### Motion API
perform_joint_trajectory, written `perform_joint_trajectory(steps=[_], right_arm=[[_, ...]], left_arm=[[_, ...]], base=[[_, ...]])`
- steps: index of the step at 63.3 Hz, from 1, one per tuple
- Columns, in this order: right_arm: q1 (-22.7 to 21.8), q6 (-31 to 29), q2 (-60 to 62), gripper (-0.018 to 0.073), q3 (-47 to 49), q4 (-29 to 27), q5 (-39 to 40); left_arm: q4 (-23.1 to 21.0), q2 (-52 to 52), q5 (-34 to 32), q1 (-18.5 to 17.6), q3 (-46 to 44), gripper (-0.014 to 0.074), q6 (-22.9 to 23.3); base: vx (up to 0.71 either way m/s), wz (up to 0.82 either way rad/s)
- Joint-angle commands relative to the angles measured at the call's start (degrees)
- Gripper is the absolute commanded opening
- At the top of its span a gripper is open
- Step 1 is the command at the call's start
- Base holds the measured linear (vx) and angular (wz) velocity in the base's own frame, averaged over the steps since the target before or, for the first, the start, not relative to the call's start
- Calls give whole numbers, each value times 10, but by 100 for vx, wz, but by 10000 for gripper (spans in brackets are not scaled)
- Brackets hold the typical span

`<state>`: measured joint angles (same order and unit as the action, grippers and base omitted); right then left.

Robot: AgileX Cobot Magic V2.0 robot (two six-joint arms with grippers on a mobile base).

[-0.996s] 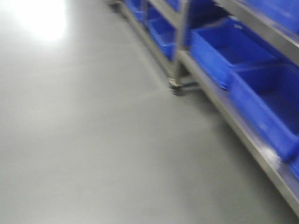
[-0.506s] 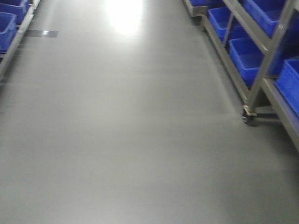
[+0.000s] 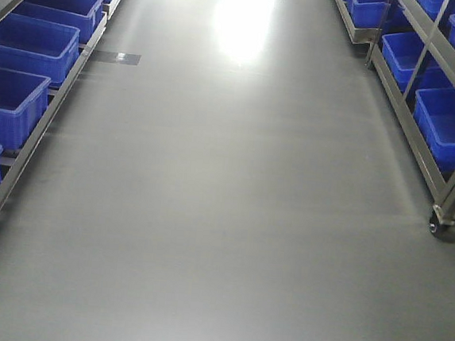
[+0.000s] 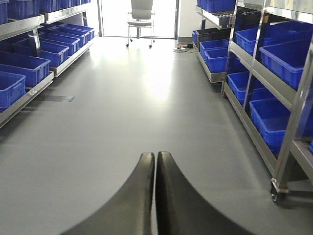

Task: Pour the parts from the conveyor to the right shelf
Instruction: 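Drive between the shelf racks of blue bins toward the far end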

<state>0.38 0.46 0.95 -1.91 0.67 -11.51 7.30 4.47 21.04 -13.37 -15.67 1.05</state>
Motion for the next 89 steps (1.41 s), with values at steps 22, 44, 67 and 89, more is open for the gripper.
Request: perform_joint_trajectory(steps=[22,44,67,89], right_arm=[[-1,-5,6,-9,-8,2,42],[-1,-5,6,-9,-8,2,42],[-1,-5,6,-9,-8,2,42],[-1,-5,6,-9,-8,2,42]], left_arm=[[0,8,-50,-1,-14,-6,5],[0,8,-50,-1,-14,-6,5],[0,8,-50,-1,-14,-6,5],[0,8,-50,-1,-14,-6,5]], base=[[51,-10],[59,-13],[66,-1],[70,10]])
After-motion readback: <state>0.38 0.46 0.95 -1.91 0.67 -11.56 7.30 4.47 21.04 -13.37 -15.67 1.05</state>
